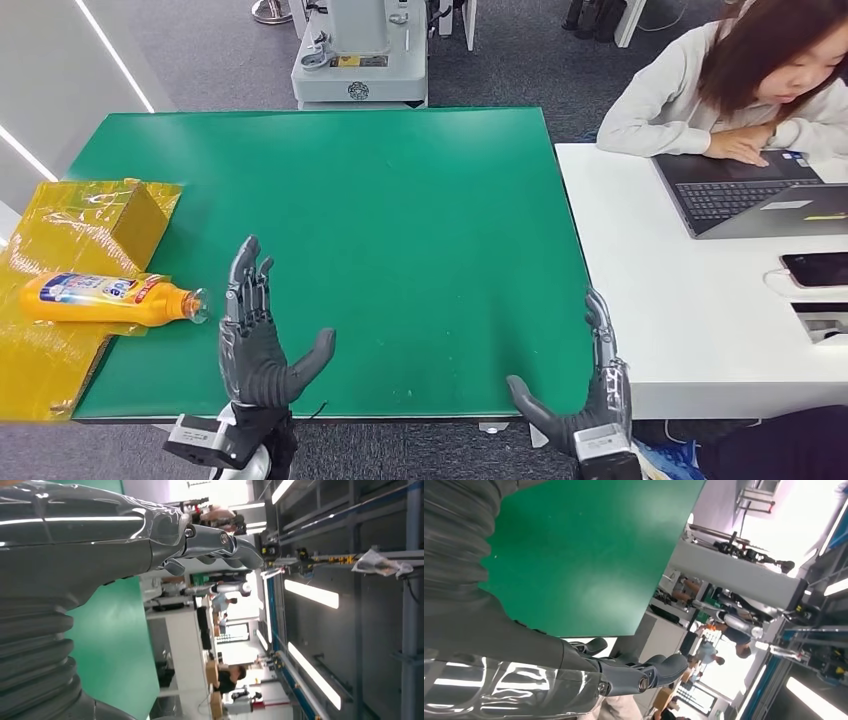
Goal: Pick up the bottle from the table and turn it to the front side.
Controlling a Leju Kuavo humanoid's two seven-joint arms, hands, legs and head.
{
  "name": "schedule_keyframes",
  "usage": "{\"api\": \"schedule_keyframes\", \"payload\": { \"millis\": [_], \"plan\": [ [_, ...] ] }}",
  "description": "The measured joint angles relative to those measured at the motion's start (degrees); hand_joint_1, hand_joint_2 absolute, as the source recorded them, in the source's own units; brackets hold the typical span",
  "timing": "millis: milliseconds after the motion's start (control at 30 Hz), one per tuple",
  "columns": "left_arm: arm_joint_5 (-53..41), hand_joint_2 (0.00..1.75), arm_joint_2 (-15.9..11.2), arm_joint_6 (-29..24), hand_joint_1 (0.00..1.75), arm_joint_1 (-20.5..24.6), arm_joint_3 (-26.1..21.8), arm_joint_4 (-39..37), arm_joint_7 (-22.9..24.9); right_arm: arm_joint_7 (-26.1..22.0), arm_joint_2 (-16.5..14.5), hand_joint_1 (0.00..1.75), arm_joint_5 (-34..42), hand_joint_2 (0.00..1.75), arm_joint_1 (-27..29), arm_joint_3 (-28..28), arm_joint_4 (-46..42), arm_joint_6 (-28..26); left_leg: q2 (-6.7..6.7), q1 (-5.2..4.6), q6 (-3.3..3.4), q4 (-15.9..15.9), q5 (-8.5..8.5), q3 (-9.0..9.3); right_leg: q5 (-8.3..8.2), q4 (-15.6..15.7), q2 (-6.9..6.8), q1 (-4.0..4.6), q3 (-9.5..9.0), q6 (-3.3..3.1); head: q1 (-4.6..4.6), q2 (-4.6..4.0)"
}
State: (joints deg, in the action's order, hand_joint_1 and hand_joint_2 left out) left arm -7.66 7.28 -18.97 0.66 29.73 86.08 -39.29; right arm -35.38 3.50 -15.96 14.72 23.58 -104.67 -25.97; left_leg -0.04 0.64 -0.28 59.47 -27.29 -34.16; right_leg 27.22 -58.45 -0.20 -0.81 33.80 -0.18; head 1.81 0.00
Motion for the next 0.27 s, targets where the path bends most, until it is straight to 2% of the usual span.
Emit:
{"api": "schedule_keyframes", "payload": {
  "millis": [267],
  "plan": [
    [0.7, 1.75, 0.2, 5.0, 0.0, -1.4, 0.0, -0.2, 0.3, -0.5, -1.3, 0.0, -0.2, 1.75, 1.6, -0.6, -2.1, -0.9, 0.0, 0.0, 0.0, 0.0, 0.0, 0.0, 0.0, 0.0, 0.0, 0.0, 0.0, 0.0, 0.0, 0.0]
  ]
}}
